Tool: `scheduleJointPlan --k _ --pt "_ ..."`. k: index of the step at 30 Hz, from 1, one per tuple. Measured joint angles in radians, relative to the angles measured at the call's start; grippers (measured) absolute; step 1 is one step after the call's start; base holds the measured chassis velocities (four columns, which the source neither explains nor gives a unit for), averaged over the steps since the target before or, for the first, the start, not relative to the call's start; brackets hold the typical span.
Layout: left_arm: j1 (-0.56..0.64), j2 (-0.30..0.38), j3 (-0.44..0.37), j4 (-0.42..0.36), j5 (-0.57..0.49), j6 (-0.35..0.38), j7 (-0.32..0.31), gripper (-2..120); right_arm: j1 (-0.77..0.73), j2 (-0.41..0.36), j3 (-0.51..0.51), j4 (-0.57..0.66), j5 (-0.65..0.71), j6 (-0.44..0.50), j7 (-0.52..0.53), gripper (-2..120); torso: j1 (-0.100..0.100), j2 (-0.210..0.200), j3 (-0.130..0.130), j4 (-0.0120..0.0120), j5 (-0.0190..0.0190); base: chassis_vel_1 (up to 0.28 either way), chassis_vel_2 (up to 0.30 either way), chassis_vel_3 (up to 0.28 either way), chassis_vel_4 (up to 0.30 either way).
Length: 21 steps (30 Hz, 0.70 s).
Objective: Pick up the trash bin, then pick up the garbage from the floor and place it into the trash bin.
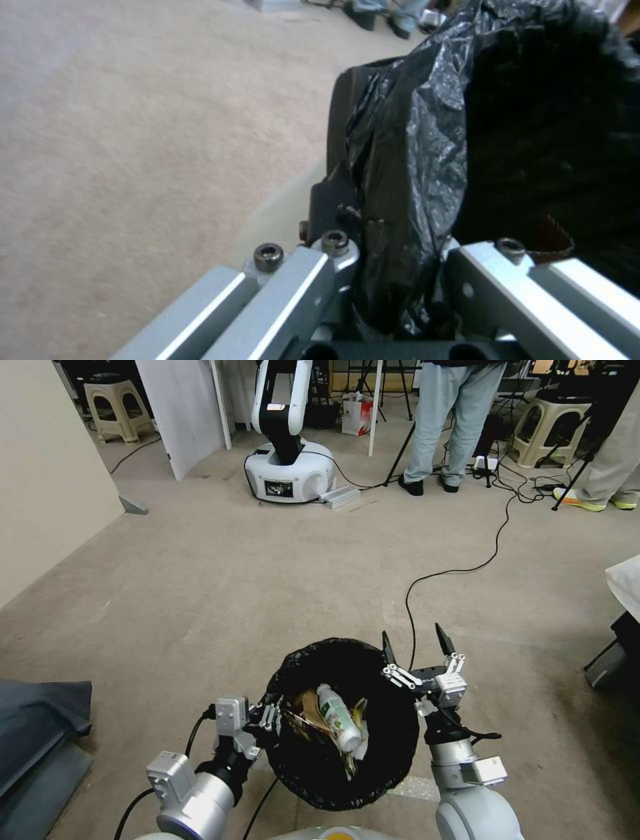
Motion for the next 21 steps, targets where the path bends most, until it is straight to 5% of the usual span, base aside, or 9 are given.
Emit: scheduleJointPlan --k 13,21 --pt "-0.064 -0.006 -0.109 -0.004 0.092 -0.007 -0.039 1 -0.026 0.003 0.016 0.021 -0.001 0.014 -0.002 100 0.000 0.000 0.000 0.0001 0.0000 0.000 0.000 0.000 0.000" --pt "-0.124 -0.010 -0.197 0.075 0.114 -0.018 -0.076 1 -0.035 0.002 0.021 0.030 -0.002 0.020 -0.004 100 0.000 0.000 0.000 0.0000 -0.0001 0.000 0.000 0.000 0.000"
